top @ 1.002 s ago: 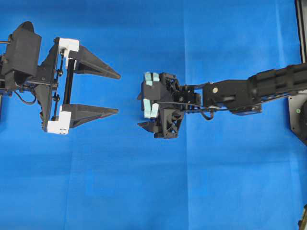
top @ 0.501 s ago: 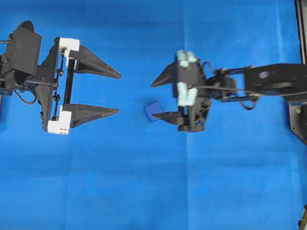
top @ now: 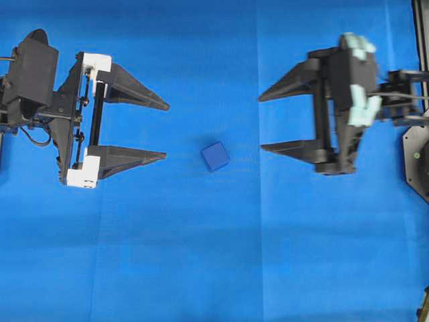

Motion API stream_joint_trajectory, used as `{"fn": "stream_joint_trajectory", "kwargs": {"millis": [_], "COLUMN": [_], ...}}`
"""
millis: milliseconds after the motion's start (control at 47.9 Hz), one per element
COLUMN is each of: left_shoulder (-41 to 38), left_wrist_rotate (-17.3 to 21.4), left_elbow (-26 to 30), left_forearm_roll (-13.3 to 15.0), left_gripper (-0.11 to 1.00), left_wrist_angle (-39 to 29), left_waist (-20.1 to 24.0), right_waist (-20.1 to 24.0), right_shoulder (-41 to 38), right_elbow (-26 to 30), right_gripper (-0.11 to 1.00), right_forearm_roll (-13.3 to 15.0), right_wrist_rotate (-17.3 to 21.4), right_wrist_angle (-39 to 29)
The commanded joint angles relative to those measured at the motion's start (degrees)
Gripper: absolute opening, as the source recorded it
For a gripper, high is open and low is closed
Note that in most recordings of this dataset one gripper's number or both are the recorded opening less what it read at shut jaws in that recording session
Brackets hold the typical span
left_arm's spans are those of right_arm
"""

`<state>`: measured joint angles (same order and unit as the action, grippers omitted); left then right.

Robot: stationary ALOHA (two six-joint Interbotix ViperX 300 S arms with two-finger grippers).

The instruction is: Handover the blue block to the right arm after grasping it with the left arm, then place it in the designated position.

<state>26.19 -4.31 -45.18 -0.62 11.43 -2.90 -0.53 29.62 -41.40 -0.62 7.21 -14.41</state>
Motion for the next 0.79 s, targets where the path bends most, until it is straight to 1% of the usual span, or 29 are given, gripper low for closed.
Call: {"fn": "stream_joint_trajectory", "kwargs": {"millis": [0, 125, 459, 668, 772], "left_shoulder": [0.4, 0.3, 0.4, 0.3, 0.4], "left_wrist_rotate": [-0.1, -0.1, -0.1, -0.1, -0.1], "left_elbow": [1.4, 1.4, 1.5, 1.4, 1.4], "left_forearm_roll": [-0.1, 0.0, 0.0, -0.1, -0.1], "left_gripper": [0.93, 0.93, 0.93, 0.93, 0.93], "left_wrist_angle": [0.3, 0.3, 0.3, 0.3, 0.3], "left_waist": [0.2, 0.3, 0.2, 0.2, 0.2], "right_waist": [-0.3, -0.3, -0.3, -0.3, -0.3], "right_shoulder": [2.8, 4.1, 3.4, 3.4, 3.8], "right_elbow": [-0.1, -0.6, -0.4, -0.6, -0.7], "right_gripper": [0.83, 0.83, 0.83, 0.83, 0.83], "right_forearm_roll": [0.2, 0.2, 0.5, 0.5, 1.0], "right_wrist_rotate": [0.1, 0.1, 0.1, 0.1, 0.0], "right_wrist_angle": [-0.6, -0.7, -0.6, 0.9, 1.8]}}
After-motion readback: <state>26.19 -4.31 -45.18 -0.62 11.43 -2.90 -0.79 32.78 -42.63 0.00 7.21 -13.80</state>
